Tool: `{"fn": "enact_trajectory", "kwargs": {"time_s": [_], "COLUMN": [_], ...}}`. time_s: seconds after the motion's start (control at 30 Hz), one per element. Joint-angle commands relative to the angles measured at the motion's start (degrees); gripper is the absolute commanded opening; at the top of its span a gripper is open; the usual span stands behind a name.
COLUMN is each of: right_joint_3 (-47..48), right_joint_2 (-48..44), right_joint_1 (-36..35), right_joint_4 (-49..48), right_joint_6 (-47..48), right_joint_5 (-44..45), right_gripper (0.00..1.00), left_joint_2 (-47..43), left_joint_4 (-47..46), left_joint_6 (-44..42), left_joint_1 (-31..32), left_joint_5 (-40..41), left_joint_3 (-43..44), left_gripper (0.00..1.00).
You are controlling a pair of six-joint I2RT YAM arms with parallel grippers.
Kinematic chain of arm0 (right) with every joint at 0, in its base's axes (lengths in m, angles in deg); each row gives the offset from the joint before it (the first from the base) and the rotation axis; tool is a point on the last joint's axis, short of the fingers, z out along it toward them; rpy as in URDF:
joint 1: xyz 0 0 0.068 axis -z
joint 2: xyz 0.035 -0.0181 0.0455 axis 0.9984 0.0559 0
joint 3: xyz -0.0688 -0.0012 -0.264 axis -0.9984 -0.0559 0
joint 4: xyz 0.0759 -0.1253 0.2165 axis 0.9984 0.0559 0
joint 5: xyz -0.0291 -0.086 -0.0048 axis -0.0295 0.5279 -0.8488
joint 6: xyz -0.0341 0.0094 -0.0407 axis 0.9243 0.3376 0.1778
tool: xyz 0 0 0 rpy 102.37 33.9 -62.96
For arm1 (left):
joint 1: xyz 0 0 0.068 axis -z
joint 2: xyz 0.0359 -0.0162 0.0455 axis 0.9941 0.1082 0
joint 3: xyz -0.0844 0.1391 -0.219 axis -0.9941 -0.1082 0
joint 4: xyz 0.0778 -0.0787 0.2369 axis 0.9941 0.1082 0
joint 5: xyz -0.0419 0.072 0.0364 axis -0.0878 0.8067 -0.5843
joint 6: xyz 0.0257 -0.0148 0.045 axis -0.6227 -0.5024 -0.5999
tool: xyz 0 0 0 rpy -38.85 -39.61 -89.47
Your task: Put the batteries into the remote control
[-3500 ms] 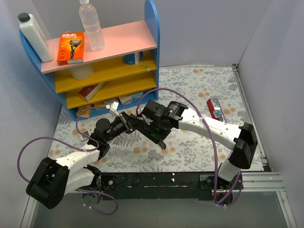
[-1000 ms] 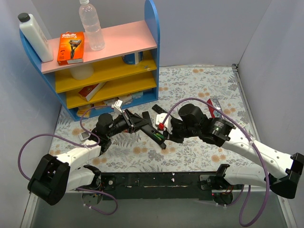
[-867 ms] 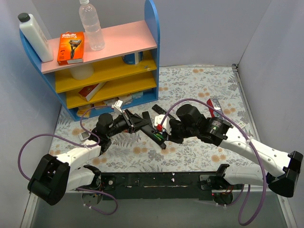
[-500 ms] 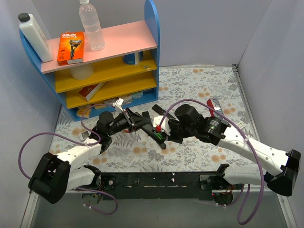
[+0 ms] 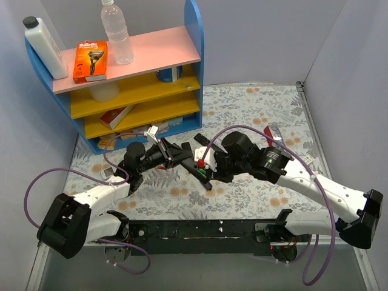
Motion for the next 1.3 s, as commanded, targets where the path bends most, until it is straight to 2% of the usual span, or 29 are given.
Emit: {"fn": "enact_trajectory", "kwargs": {"time_s": [0.0, 0.17, 0.53, 1.27], "right_joint_3": [3.85, 4.91, 5.97, 5.79], "right_joint_2": [-0.72, -1.6, -1.24, 1.21], "right_joint_1": [0.58, 0.58, 0.5, 0.58], "right_joint_4": [2.27, 2.98, 3.42, 2.98], "right_joint_6": [0.27, -0.09, -0.35, 0.44], "right_joint_5": [0.78, 0.08, -2.83, -4.06], "right_gripper": [0.34, 0.35, 0.22, 0.16], "left_joint_2": [-0.54, -0.8, -1.59, -1.95], "left_joint_4": [-1.75, -1.67, -1.4, -1.75], "left_joint_6": [0.48, 0.13, -0.13, -0.31], "left_joint_1": [-0.22, -0.13, -0.13, -0.13], "left_joint_5": [-1.17, -1.43, -2.14, -3.81], "left_joint_3": [2.57, 2.57, 2.75, 3.45], "left_gripper": [0.0, 0.0, 0.0, 0.0]}}
